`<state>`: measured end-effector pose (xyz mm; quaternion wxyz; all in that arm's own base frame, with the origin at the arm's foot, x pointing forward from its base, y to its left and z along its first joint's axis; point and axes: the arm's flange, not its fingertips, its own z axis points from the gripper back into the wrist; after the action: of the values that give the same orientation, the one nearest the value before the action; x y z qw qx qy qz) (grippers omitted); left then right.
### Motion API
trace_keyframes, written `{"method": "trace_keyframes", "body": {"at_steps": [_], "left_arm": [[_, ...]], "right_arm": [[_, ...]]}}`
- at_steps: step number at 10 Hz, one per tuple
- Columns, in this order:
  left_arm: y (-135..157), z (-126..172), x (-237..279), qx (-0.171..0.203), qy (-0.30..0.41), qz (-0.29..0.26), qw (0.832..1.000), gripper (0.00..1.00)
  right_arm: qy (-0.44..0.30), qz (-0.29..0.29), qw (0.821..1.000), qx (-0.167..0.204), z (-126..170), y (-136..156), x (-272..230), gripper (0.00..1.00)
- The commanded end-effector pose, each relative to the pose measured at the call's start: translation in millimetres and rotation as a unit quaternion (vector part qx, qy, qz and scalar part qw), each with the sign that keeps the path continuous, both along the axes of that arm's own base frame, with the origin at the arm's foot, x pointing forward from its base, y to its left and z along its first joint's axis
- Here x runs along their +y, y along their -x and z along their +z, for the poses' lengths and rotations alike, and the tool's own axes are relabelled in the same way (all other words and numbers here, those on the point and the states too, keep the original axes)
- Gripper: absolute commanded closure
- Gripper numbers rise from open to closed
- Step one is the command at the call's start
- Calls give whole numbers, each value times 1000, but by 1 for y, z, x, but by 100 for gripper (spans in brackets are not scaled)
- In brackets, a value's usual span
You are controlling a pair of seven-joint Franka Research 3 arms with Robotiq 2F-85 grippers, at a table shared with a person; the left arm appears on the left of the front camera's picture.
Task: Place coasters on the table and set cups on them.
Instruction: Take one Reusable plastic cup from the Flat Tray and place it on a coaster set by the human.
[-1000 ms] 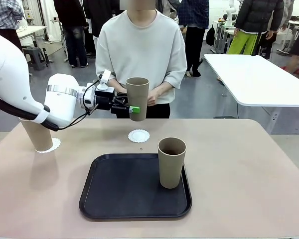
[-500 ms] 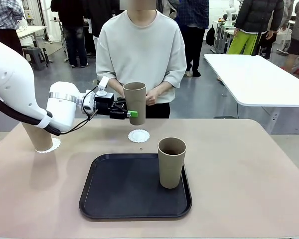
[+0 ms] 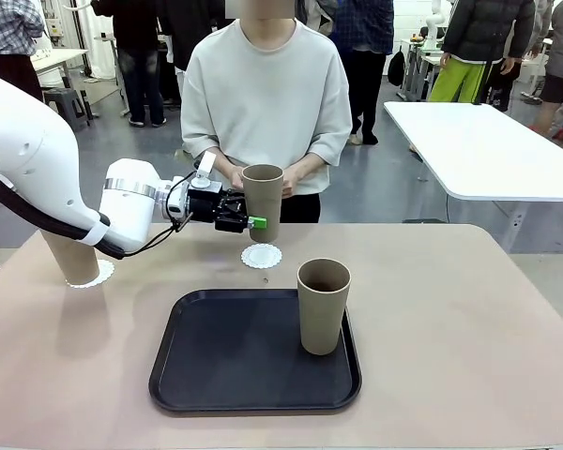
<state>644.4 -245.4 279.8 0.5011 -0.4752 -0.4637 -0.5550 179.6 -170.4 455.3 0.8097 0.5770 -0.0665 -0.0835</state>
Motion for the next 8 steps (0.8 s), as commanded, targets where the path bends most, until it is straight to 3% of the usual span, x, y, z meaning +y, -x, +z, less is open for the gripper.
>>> {"method": "trace_keyframes", "body": {"at_steps": [1, 8], "left_arm": [[-14, -1, 0, -4, -1, 3, 1000, 18], [-13, -25, 9, -6, -7, 12, 1000, 18]], "right_arm": [[-5, 1, 1000, -5, 0, 1, 0, 0], [-5, 1, 1000, -5, 0, 1, 0, 0]]}}
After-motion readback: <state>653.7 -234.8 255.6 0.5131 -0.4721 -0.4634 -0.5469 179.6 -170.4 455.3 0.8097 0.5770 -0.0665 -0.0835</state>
